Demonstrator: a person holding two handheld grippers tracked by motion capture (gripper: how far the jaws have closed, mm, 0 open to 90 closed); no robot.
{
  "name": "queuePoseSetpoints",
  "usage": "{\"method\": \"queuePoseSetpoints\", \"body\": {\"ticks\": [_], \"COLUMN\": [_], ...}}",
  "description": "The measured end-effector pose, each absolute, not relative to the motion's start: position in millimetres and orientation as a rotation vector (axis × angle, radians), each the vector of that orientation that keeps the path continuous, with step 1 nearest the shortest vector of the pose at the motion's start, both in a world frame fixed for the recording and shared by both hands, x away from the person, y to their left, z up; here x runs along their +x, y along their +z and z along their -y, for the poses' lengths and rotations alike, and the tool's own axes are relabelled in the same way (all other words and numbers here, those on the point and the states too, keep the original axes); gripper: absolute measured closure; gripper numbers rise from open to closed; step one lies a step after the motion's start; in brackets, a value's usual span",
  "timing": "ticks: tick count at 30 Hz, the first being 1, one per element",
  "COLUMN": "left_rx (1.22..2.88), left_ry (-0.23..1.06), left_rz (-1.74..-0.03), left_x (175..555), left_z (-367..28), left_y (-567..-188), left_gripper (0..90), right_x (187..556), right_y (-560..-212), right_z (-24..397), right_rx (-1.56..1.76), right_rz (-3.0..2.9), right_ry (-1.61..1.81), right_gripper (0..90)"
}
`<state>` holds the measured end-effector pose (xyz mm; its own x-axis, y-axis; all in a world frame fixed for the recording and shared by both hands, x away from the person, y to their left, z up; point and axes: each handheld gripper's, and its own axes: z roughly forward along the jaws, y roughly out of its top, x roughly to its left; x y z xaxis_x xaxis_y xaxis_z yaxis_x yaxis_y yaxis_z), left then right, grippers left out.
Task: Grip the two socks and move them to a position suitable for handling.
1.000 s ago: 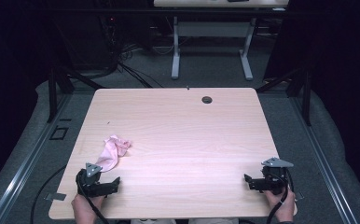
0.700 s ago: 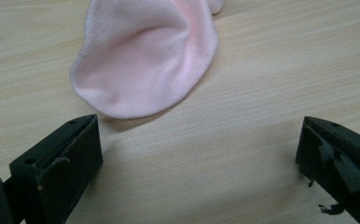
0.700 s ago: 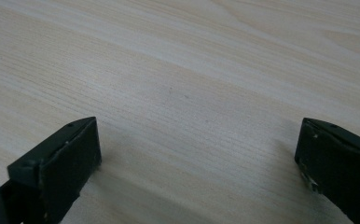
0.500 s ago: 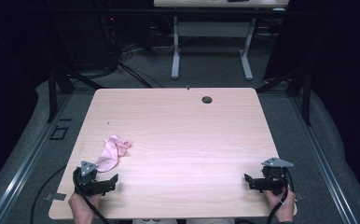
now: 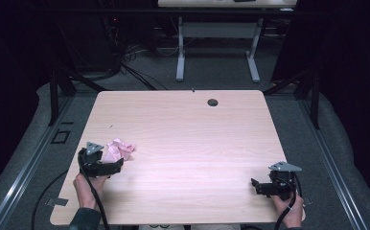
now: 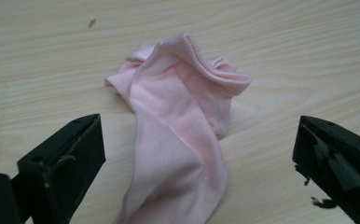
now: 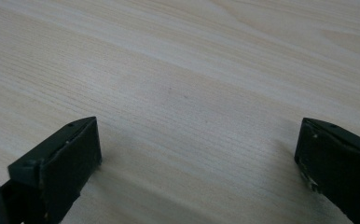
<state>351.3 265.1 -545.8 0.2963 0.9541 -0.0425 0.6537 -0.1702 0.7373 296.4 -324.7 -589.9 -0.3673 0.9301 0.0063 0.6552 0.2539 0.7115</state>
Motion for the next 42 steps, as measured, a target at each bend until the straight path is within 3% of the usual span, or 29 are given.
{"method": "queuePoseSetpoints", "body": {"ticks": [2,3,5,6,12,13,14,19,25,42], "left_rx": [1.916,1.925,1.944,1.955,1.977,1.971,1.97,1.971,1.941,1.875], "left_ry": [0.565,0.549,0.529,0.519,0.518,0.53,0.531,0.558,0.579,0.516], "left_rz": [-1.459,-1.489,-1.498,-1.503,-1.545,-1.547,-1.542,-1.508,-1.468,-1.255], "left_x": [359.0,366.0,369.5,370.9,372.4,371.7,371.0,365.9,356.4,322.5], "left_z": [-265.3,-265.9,-264.9,-264.0,-260.9,-260.7,-261.0,-259.7,-261.2,-242.9], "left_y": [-549.6,-554.8,-558.3,-560.3,-569.5,-570.3,-570.7,-568.1,-559.3,-511.4], "left_gripper": [8.0,19.6,23.0,30.9,54.9,54.9,63.2,75.3,82.6,84.5], "right_x": [296.5,296.5,296.5,296.4,296.3,296.3,296.3,296.2,296.1,296.2], "right_y": [-590.0,-589.9,-589.9,-589.9,-589.8,-589.8,-589.8,-589.8,-589.8,-589.9], "right_z": [324.7,324.7,324.7,324.6,324.5,324.5,324.5,324.4,324.5,324.7], "right_rx": [1.442,1.442,1.442,1.443,1.442,1.442,1.442,1.443,1.443,1.441], "right_rz": [-2.114,-2.115,-2.115,-2.114,-2.113,-2.113,-2.114,-2.112,-2.114,-2.113], "right_ry": [0.89,0.889,0.889,0.89,0.885,0.885,0.886,0.885,0.887,0.885], "right_gripper": [0.0,0.0,0.0,0.0,0.0,0.0,0.0,0.0,0.0,0.0]}}
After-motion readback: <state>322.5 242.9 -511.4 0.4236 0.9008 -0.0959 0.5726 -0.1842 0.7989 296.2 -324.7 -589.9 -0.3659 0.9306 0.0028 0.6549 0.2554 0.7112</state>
